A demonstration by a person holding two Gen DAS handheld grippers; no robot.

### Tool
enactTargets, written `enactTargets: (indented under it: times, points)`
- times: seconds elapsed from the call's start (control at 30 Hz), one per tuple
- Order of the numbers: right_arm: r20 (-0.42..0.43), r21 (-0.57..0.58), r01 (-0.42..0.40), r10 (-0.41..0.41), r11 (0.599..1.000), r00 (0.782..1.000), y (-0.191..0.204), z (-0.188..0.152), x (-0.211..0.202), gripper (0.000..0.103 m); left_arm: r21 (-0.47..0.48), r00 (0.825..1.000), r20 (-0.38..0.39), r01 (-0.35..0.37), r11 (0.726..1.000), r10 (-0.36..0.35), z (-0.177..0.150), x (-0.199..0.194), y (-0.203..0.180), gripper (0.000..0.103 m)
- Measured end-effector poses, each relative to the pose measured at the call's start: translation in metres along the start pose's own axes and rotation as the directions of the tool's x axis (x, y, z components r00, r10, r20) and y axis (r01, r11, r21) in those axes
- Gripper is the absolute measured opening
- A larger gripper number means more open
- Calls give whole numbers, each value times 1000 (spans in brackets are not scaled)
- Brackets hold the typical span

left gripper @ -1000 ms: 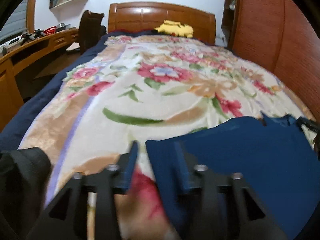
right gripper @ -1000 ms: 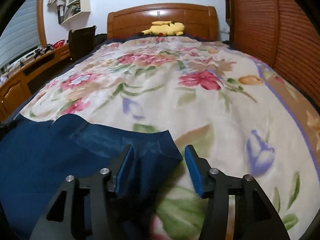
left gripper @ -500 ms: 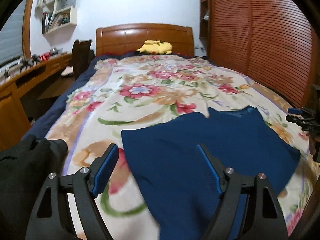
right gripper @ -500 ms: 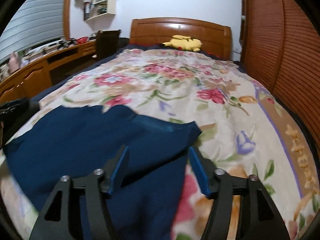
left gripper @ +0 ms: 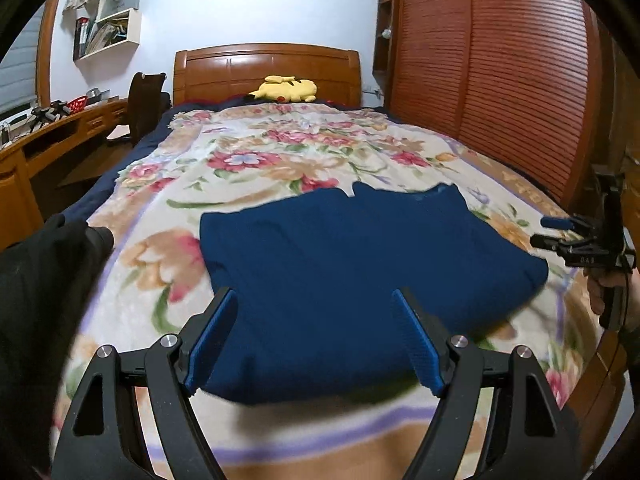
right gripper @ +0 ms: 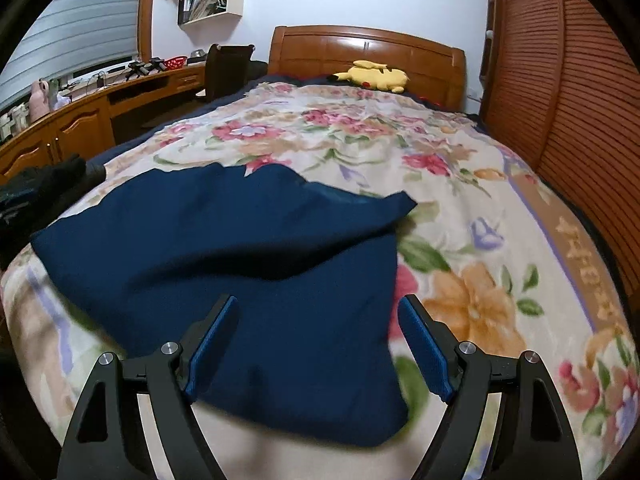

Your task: Fold large clothes

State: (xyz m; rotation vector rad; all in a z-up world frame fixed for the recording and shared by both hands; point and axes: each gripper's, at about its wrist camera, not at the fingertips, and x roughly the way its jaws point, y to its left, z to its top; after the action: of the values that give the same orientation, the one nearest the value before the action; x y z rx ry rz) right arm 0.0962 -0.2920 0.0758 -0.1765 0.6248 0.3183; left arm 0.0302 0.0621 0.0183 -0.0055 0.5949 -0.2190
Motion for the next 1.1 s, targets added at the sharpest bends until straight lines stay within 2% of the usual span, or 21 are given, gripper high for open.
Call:
enactTargets:
  times: [0.33, 0.6, 0.77, 1.1]
  points:
    - [-32, 16, 50, -50, 999, 998, 2, -10, -2, 83, 23, 1000, -23, -20, 1000, 21, -28, 9, -8, 80]
    - [-91, 30, 88, -85, 996, 992, 0, -16, 17, 83, 9, 999, -40, -13, 1000, 13, -37, 21, -3, 80]
    - [-122, 90, 62, -51, 994, 991, -4, -23, 27, 83, 23, 998, -67, -21, 1000, 23, -44, 31, -3, 80]
    - [-158, 124, 57, -37, 991, 987, -6, -32, 23, 83, 30, 996, -77, -37, 999, 39, -45, 36, -3, 80]
